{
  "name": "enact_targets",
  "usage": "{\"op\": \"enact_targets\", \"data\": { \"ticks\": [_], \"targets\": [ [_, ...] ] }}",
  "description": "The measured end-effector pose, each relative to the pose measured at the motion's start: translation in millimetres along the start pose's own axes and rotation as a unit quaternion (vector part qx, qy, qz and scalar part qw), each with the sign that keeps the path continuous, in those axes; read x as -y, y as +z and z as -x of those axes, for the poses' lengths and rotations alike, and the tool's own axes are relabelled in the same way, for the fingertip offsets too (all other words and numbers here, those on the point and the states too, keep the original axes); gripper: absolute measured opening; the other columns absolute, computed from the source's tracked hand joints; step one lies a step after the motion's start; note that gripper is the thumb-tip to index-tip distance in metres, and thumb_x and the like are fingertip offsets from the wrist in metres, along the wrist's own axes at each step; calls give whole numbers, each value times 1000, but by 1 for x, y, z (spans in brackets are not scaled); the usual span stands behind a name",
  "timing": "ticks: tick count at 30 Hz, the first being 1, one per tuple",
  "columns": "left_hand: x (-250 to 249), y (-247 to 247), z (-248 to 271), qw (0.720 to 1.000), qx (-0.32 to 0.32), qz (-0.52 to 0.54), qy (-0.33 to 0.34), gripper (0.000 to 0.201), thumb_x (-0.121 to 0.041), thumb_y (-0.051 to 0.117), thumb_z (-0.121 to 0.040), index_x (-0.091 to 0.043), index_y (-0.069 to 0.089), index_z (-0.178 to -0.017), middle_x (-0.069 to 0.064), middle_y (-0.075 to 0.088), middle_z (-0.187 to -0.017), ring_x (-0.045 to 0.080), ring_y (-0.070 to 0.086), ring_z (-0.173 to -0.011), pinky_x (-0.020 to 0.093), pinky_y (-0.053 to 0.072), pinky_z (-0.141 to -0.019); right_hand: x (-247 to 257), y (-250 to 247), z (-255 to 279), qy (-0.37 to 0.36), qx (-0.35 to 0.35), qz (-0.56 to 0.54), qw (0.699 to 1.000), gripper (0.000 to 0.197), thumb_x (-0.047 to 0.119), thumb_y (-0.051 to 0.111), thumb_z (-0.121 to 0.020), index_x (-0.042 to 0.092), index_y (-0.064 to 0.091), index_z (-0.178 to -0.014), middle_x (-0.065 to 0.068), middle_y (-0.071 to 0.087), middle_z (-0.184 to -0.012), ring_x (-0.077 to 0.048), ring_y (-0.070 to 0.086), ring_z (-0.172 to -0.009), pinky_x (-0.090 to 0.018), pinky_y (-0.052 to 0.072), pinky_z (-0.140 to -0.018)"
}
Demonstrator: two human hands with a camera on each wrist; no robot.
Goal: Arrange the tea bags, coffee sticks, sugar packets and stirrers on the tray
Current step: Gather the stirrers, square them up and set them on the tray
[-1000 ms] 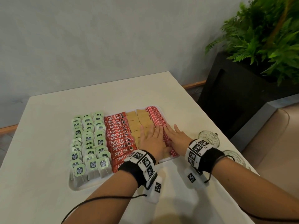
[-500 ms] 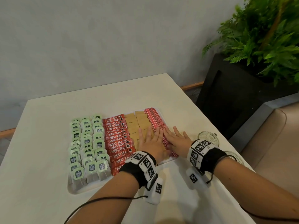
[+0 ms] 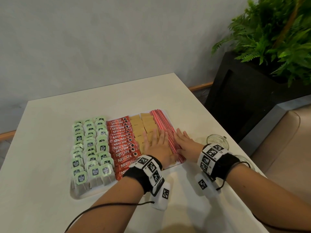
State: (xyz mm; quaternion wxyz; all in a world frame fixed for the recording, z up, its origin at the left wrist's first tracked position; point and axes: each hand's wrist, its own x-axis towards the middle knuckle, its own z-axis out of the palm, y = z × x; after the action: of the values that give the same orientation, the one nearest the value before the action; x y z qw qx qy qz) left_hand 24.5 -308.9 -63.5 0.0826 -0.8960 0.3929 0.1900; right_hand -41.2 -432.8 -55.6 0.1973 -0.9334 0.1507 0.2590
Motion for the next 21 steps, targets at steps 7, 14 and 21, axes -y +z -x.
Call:
{"op": "enact_targets", "data": {
  "ticks": [7, 14, 21],
  "targets": [
    [-2, -6, -2, 1000, -16, 16, 0, 92, -69, 27, -94, -14, -14, -155, 4, -21, -163, 31, -29, -146, 66, -29, -104, 0, -10, -9, 12, -39, -29, 999, 67, 9, 37, -102, 12, -5, -154, -11, -17, -161, -35, -15, -147, -41, 2, -119],
    [-4, -9, -4, 1000, 2, 9, -15, 110, -76, 40, -86, -11, -17, -154, 7, -24, -161, 34, -30, -144, 64, -33, -96, 4, -24, -22, 8, -54, 17, 998, 66, 5, 34, -102, 24, 1, -155, -13, -13, -161, -41, -12, -146, -42, 6, -119],
    [2, -10, -3, 1000, 20, 13, -18, 114, -82, 37, -82, -12, -17, -153, 6, -27, -160, 31, -32, -144, 66, -31, -101, 0, -23, -30, 21, -51, 45, 997, 69, 13, 43, -101, 28, 2, -155, -10, -12, -162, -39, -11, -147, -45, 11, -119]
  ]
}}
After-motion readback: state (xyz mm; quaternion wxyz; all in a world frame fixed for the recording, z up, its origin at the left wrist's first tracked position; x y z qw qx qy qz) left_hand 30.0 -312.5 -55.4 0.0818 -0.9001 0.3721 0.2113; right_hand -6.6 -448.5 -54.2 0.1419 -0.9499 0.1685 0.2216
